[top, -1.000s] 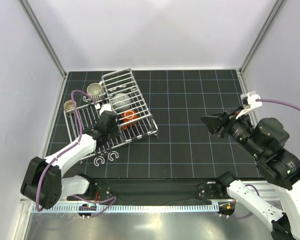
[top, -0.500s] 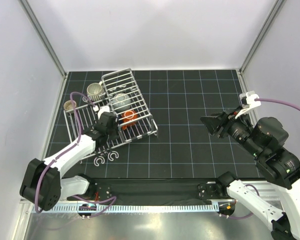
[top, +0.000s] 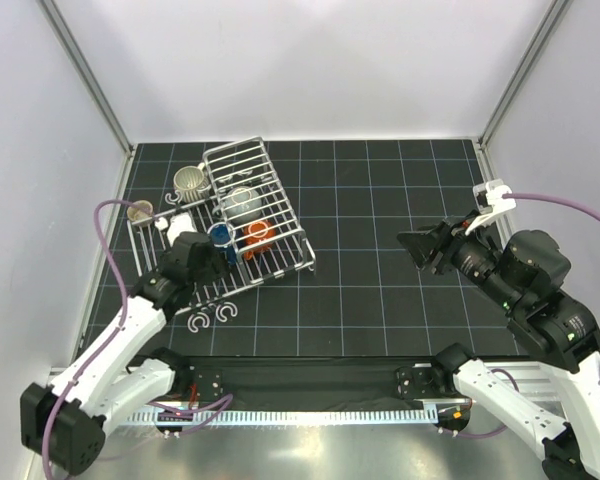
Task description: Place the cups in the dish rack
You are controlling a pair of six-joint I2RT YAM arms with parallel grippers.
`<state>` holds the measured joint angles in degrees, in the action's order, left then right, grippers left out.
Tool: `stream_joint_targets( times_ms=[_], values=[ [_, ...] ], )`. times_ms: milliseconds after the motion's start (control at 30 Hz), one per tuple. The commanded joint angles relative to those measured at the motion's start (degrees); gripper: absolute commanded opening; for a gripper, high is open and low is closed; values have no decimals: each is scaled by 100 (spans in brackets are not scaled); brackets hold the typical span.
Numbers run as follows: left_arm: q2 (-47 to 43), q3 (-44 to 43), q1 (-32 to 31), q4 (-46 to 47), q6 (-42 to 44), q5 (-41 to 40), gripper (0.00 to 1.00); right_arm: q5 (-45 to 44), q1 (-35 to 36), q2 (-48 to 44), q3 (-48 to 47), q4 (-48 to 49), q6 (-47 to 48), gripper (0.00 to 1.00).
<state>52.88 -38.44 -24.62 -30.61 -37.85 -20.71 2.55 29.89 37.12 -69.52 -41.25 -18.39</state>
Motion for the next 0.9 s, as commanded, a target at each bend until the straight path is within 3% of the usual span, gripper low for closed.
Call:
stream_joint_targets(
  times_ms=[0, 167, 300, 567, 867],
  values=[
    [-445, -120, 106, -743, -258, -424, 62, 27, 26, 58, -27, 206, -15, 54],
    [-771, -708, 369, -1446, -425, -1082, 64, 70, 17, 172, -79, 74, 46, 54],
    [-411, -1437, 923, -1553, -356, -1208, 67, 123, 17, 313, -115, -32, 73, 55],
    [1300, -2764, 2434, -939, -415, 30, 64, 202, 26, 655, -282, -348, 248, 56],
    [3330, -4205, 2436, -569, -1119, -82, 63, 159, 26, 1103, -474, -541, 450, 56]
  ],
)
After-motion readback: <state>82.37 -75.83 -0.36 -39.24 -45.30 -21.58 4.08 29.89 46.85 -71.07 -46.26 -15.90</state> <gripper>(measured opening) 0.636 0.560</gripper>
